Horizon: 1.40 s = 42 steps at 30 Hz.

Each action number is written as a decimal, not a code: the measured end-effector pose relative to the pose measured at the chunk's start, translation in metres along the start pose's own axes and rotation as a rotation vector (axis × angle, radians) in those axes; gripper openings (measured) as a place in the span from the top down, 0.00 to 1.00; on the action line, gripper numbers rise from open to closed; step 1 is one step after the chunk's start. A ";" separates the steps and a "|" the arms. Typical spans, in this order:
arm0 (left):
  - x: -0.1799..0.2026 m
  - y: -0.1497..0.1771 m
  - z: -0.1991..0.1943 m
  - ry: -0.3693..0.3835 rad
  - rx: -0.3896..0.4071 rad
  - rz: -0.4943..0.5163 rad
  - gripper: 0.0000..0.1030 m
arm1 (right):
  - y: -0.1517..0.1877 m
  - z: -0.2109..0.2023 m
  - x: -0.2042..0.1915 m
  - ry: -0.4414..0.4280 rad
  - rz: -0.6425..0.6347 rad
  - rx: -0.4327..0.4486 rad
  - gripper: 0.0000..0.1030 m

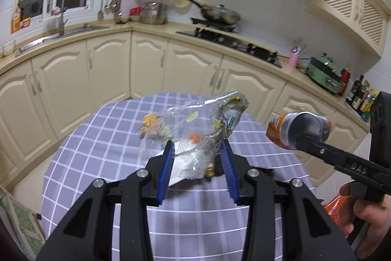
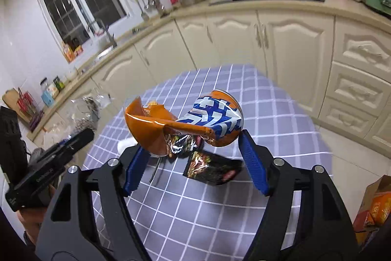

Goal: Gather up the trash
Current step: 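Carry the clear bottle and Fanta can over the blue bin with both tools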

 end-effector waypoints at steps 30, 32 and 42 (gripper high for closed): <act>0.353 0.175 0.089 0.512 -0.438 0.416 0.63 | 0.191 -0.214 0.307 0.541 0.596 0.035 0.32; 0.367 0.197 0.100 0.516 -0.492 0.434 0.63 | 0.207 -0.212 0.319 0.557 0.631 0.011 0.32; 0.408 0.275 0.164 0.502 -0.722 0.499 0.63 | 0.261 -0.188 0.365 0.542 0.785 -0.080 0.32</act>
Point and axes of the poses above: each gripper's, at about its wrist camera, not at the fingertips, and z roughly the way its jaws point, x to its right, y to its underside, the point moved 4 cm from there along z, roughly the way its jaws point, and after that the axes turned 3 degrees about y, right-handed, at the moved point
